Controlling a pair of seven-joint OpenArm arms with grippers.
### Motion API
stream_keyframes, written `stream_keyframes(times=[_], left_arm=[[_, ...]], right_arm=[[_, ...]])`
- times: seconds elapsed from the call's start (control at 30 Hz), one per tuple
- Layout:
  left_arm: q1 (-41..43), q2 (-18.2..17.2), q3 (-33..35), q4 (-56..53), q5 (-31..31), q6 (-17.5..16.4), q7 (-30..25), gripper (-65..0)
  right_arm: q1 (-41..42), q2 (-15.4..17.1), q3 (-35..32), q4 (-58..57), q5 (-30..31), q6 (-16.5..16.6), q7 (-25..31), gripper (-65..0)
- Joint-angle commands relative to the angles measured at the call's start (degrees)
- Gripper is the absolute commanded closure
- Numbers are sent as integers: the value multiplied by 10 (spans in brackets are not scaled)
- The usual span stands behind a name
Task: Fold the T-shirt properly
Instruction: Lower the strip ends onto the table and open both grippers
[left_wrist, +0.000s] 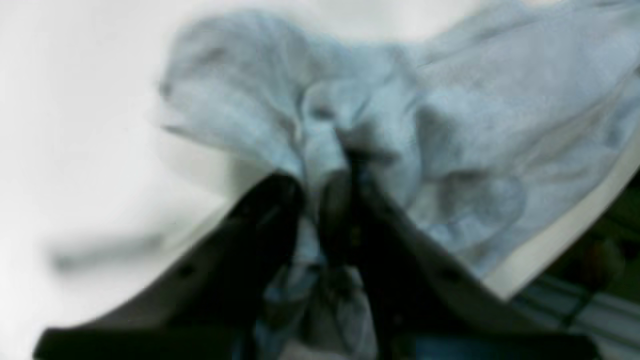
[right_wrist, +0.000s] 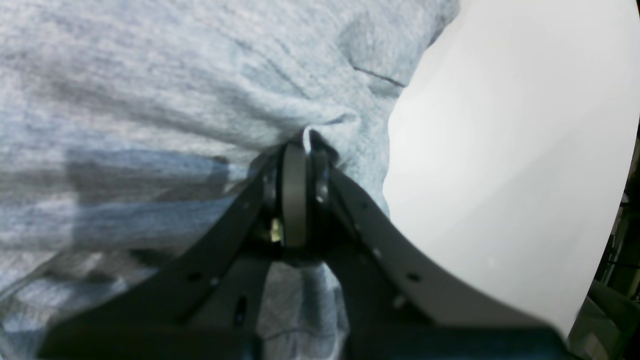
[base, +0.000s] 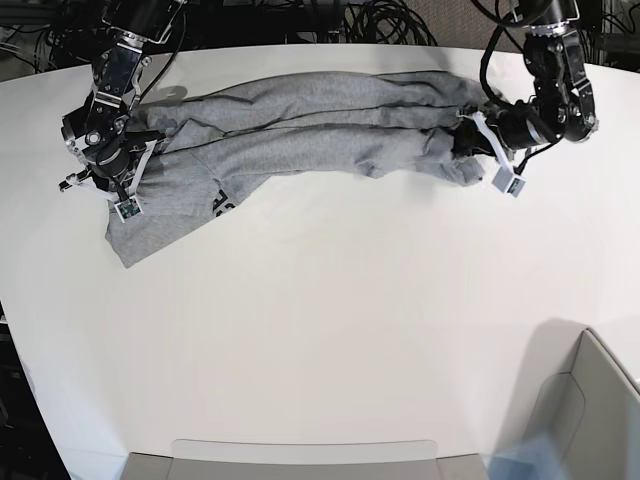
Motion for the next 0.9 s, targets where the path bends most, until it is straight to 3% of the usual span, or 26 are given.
stream_keyframes(times=[0.0,0.33,0.63,0.87], left_arm=[[22,3,9,-17,107,15,94,0],[22,1,6,-18,108,15,94,0],[-15,-101,-147,-51,108,15,94,0],[-43,-108,-179,-11,108,15,94,0]], right_arm=[[2,1,0,3,5,6,-2,0],[3,1,0,3,5,6,-3,0],[4,0,-4,4,6,6,-4,0],[12,-2,-4,5,6,6,-5,0]])
